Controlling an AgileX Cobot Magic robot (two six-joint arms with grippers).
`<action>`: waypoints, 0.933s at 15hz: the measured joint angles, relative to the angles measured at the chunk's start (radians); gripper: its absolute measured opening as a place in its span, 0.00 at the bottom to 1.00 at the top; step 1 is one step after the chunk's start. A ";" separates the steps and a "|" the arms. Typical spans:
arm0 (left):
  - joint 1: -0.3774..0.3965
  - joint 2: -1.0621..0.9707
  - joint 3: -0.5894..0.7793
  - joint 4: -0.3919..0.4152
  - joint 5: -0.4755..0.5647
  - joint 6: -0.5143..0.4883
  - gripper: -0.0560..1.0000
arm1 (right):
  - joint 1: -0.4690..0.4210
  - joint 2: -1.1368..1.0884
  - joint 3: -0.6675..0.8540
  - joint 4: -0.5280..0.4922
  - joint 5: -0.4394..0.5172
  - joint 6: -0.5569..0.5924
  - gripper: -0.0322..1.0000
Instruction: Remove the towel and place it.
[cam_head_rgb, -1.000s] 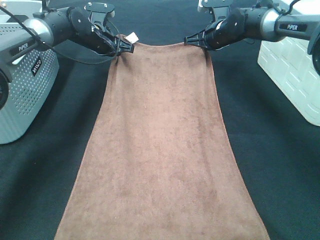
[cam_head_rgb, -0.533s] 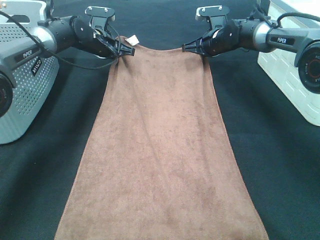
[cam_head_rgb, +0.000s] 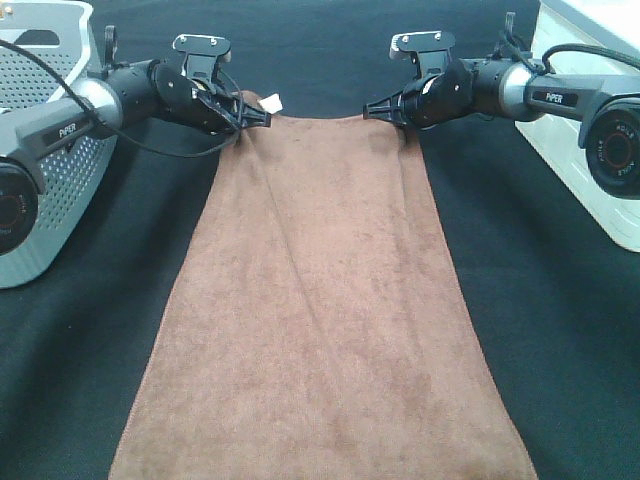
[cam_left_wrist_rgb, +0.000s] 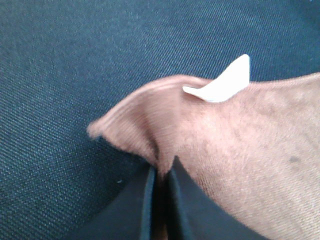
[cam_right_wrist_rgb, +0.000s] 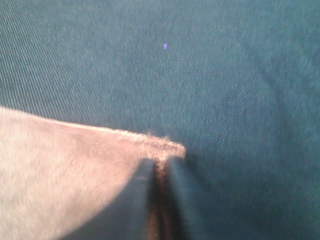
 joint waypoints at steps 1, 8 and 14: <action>0.000 0.003 0.000 0.000 -0.013 0.000 0.26 | -0.003 0.000 0.000 0.002 -0.005 0.000 0.40; 0.000 -0.016 0.000 0.067 -0.022 -0.023 0.54 | -0.037 0.001 0.000 0.043 -0.006 0.000 0.64; 0.003 -0.037 -0.001 0.288 -0.006 -0.145 0.54 | -0.046 0.001 0.000 0.054 -0.005 0.000 0.64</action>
